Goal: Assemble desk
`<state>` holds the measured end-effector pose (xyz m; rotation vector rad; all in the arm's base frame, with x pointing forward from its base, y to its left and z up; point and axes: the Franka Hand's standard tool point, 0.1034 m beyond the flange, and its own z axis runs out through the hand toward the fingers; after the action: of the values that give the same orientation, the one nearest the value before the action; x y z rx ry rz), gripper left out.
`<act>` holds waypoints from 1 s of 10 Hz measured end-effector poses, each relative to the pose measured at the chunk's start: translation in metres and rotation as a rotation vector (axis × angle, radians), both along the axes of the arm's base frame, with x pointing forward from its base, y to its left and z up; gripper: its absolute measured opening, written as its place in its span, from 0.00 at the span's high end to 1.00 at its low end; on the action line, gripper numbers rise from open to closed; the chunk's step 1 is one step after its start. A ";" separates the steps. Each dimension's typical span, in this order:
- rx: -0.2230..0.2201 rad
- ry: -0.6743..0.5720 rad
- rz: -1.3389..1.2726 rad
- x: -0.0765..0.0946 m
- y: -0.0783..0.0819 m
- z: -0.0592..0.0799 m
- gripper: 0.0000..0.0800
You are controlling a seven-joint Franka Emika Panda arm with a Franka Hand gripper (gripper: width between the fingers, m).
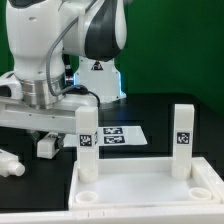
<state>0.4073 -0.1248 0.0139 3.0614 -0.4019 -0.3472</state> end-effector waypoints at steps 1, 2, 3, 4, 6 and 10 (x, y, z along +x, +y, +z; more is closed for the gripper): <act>0.005 -0.006 0.041 -0.001 -0.002 -0.001 0.64; 0.005 -0.005 0.039 -0.001 -0.001 -0.001 0.64; 0.005 -0.005 0.039 -0.001 -0.001 -0.001 0.64; 0.014 0.009 0.036 -0.002 -0.002 0.000 0.64; 0.039 0.048 0.012 0.007 -0.010 0.011 0.29; 0.137 0.309 -0.006 0.008 -0.019 0.021 0.19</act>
Offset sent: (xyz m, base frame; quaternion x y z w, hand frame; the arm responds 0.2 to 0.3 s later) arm 0.0000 0.0000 0.0000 0.0000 0.0000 0.0000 1.0000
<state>0.4150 -0.1442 0.0350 3.0592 -0.3851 -0.8674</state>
